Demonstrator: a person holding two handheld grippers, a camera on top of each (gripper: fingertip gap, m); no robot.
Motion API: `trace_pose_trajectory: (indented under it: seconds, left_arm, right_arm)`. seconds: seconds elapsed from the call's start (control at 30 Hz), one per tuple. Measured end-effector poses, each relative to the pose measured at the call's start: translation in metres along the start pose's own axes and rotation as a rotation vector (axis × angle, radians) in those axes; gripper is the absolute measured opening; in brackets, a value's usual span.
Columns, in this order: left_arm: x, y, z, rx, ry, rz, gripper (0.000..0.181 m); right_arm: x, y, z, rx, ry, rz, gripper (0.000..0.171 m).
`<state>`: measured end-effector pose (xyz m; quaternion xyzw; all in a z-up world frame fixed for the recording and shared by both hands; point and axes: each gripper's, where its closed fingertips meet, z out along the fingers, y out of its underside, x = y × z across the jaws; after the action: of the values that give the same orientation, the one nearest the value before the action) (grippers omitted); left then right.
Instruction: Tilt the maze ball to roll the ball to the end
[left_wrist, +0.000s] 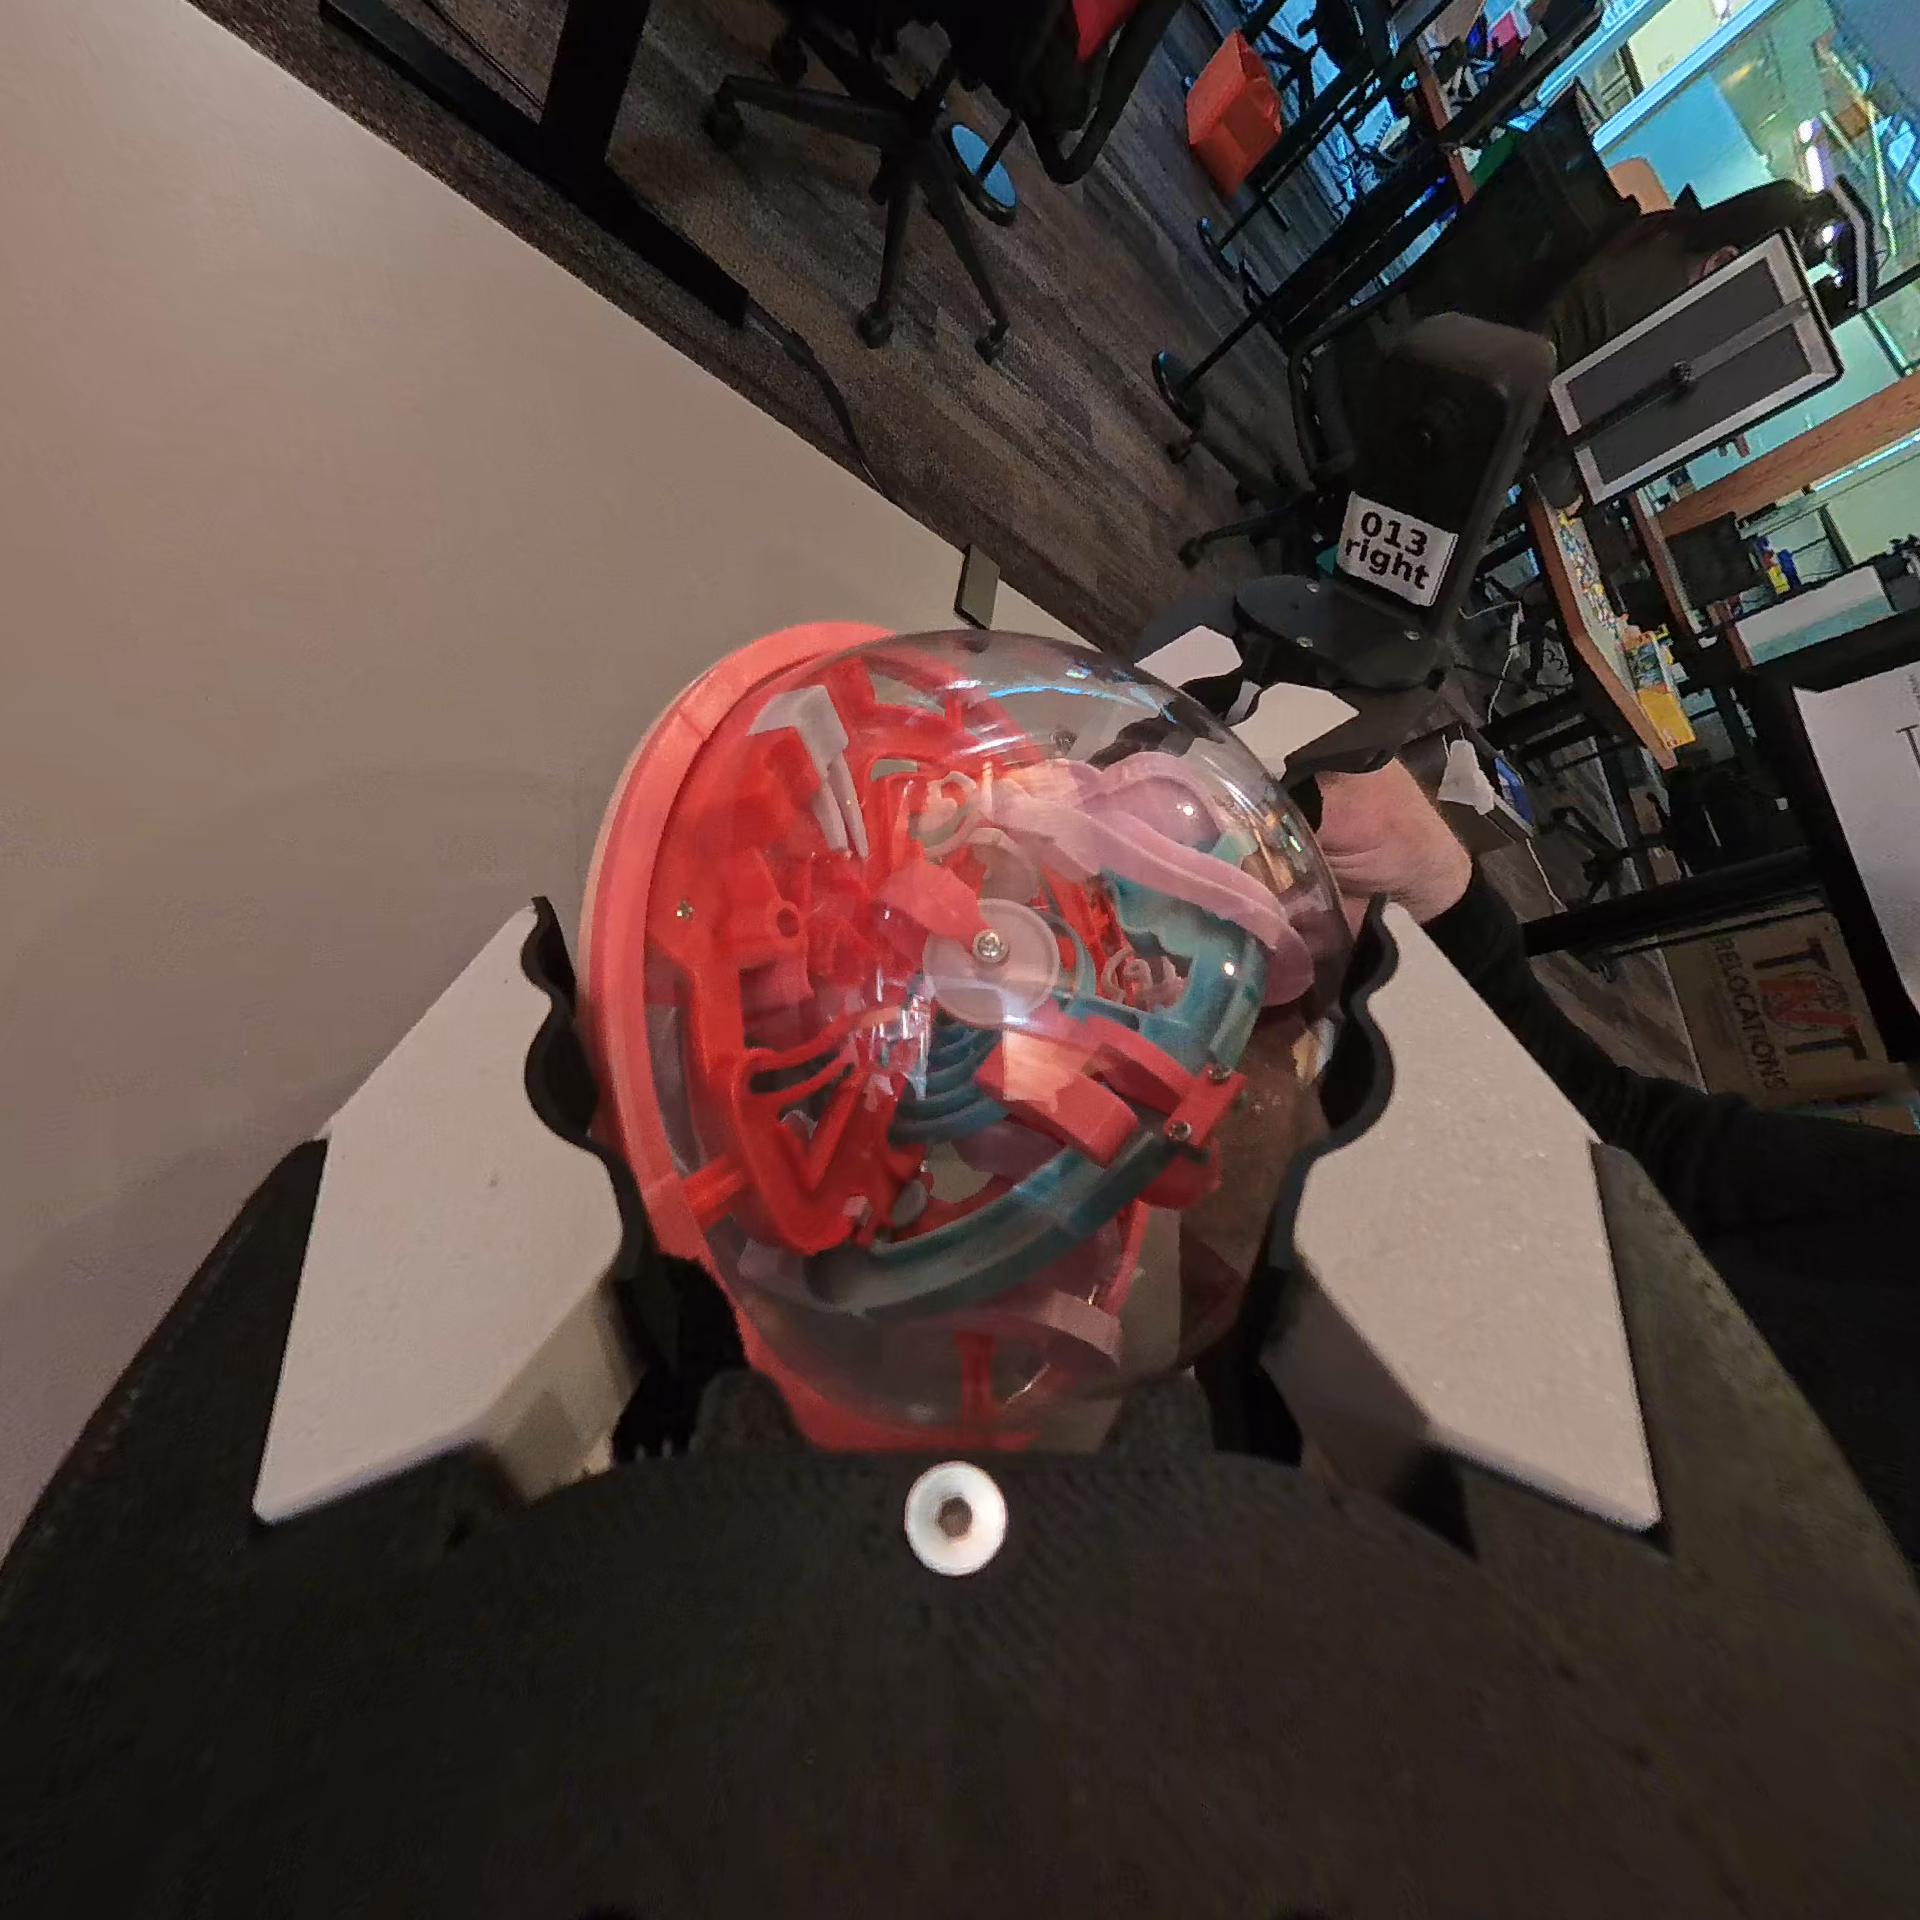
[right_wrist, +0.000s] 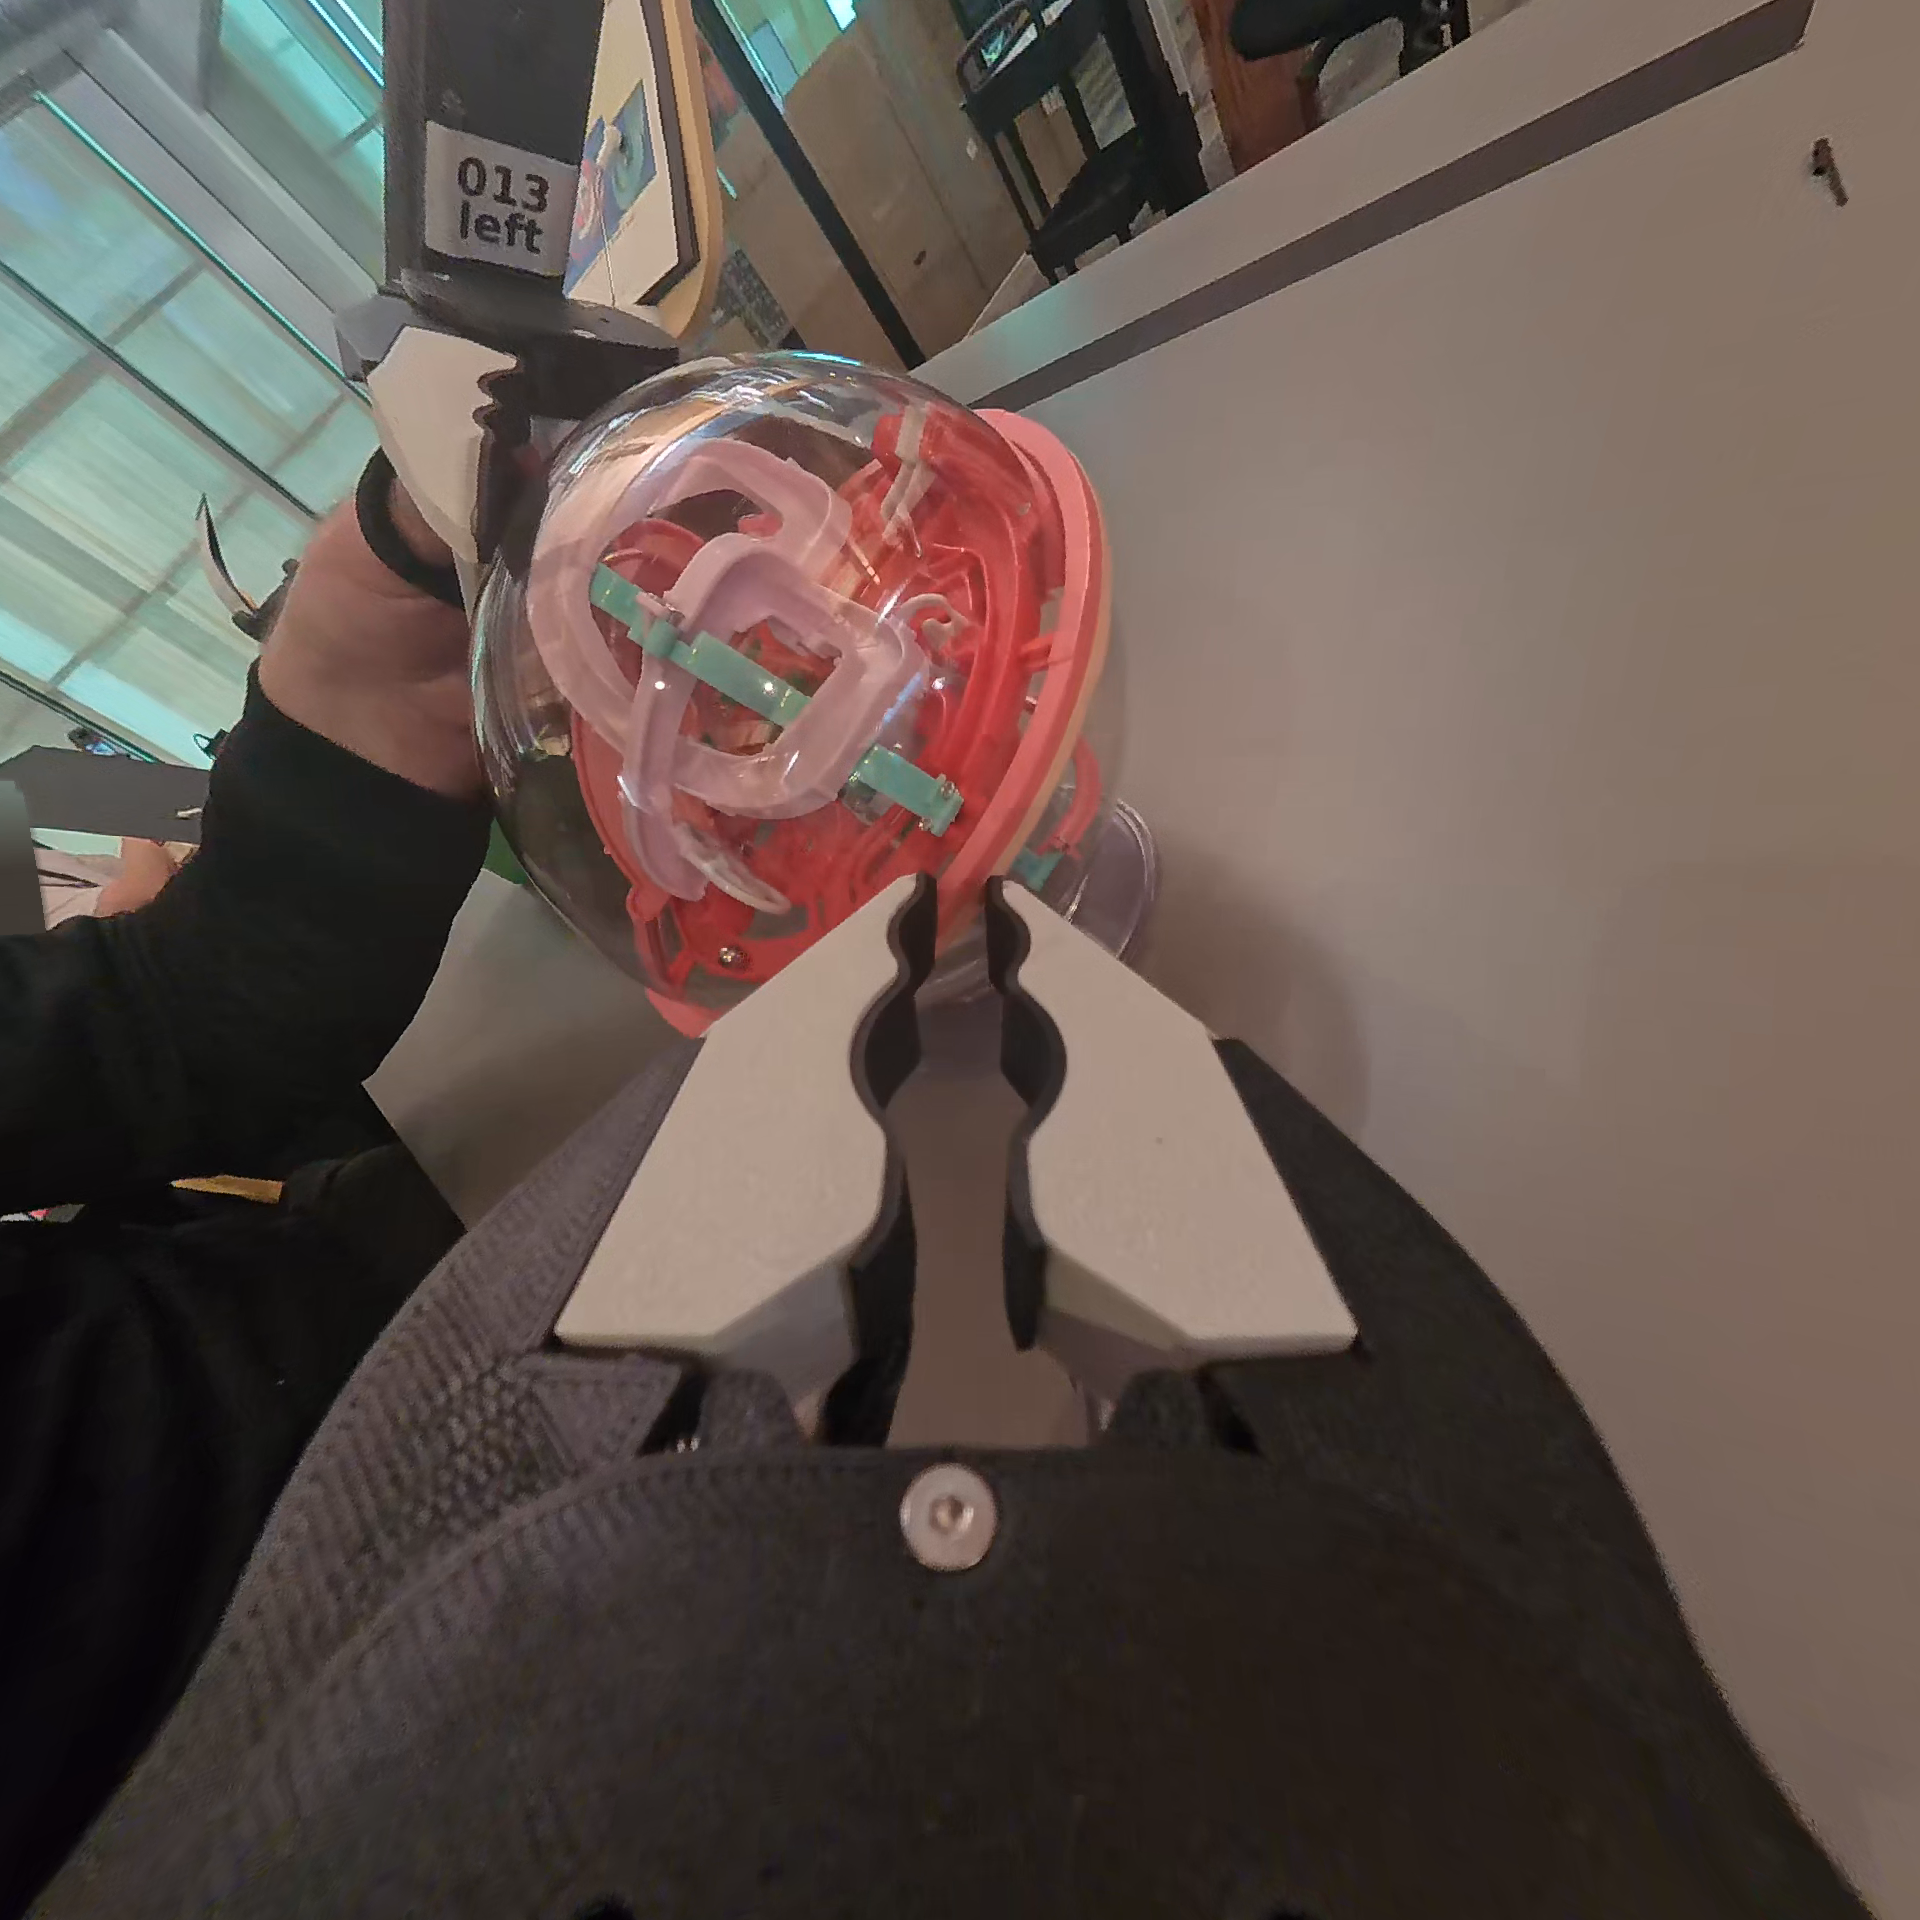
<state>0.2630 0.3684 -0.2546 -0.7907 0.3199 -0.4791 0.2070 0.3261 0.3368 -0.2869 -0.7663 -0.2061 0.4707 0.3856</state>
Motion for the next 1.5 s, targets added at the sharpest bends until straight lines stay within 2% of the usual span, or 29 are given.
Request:
trace_pose_trajectory:
  seconds: [1.17,1.5]
  left_arm:
    - [-0.007,-0.007,0.006,-0.071,0.026,-0.057,0.141]
    - [-0.009,-0.008,0.005,-0.068,0.049,-0.089,0.140]
  right_arm:
    - [-0.004,0.009,0.004,-0.024,-0.032,0.024,0.002]
    - [-0.011,0.009,0.004,-0.011,-0.068,0.024,0.017]
